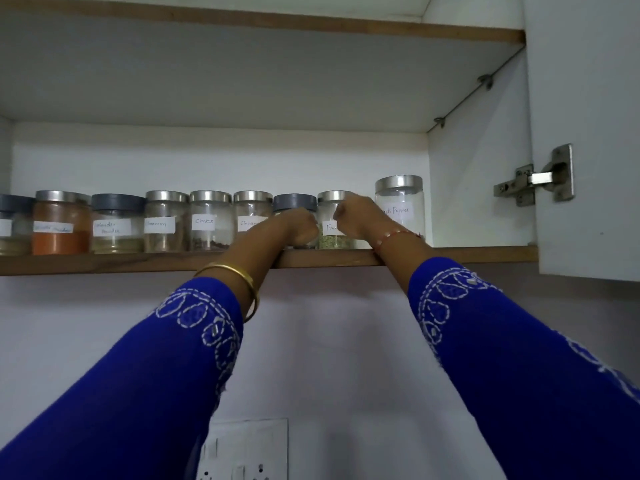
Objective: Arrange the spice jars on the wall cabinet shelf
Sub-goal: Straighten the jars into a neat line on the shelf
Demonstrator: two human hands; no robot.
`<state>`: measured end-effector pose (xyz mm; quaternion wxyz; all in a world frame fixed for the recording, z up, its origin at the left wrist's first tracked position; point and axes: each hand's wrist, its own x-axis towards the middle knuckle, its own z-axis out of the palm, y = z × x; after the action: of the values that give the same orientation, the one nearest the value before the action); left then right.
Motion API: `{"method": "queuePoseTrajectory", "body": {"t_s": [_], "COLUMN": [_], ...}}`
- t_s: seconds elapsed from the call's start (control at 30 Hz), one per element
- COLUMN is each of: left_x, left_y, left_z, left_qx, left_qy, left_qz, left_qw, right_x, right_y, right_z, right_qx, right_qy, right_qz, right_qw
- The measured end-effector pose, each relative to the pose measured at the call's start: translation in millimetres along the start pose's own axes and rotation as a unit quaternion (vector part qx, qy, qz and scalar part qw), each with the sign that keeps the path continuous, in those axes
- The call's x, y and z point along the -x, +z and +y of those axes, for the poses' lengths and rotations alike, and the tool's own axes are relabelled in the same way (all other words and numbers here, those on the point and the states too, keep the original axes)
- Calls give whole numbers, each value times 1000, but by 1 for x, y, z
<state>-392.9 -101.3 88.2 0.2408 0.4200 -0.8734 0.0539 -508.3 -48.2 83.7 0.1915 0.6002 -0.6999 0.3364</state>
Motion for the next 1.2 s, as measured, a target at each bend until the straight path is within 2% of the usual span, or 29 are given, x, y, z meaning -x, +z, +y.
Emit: {"method": "queuePoseTrajectory", "body": {"t_s": [0.13,0.2,0.33,0.4,0.6,0.87,1.07,1.2], "left_x": [19,25,34,33,21,10,-5,-14], "left_y": [-8,-9,-6,-1,15,10,16,18], "left_z": [5,8,28,45,86,94,97,93], "left_qx": [86,122,163,167,151,64,-1,-43], "left_qy": [43,57,89,109,124,94,96,69], "left_qz": [93,110,112,102,26,-86,-101,-109], "left_qw": [991,985,976,975,980,990,990,991], "right_x": [9,21,36,42,36,32,28,20], "right_y": [-17,-23,-33,-37,-43,-40,-42,-38], "right_z": [7,15,37,51,71,62,52,54], "right_qx": [-89,-94,-104,-121,-194,-136,-39,2], "right_qy": [-9,-13,34,80,193,146,108,85], "right_qz": [156,228,313,320,237,109,-44,-81], "right_qw": [984,969,944,936,932,974,992,993]}}
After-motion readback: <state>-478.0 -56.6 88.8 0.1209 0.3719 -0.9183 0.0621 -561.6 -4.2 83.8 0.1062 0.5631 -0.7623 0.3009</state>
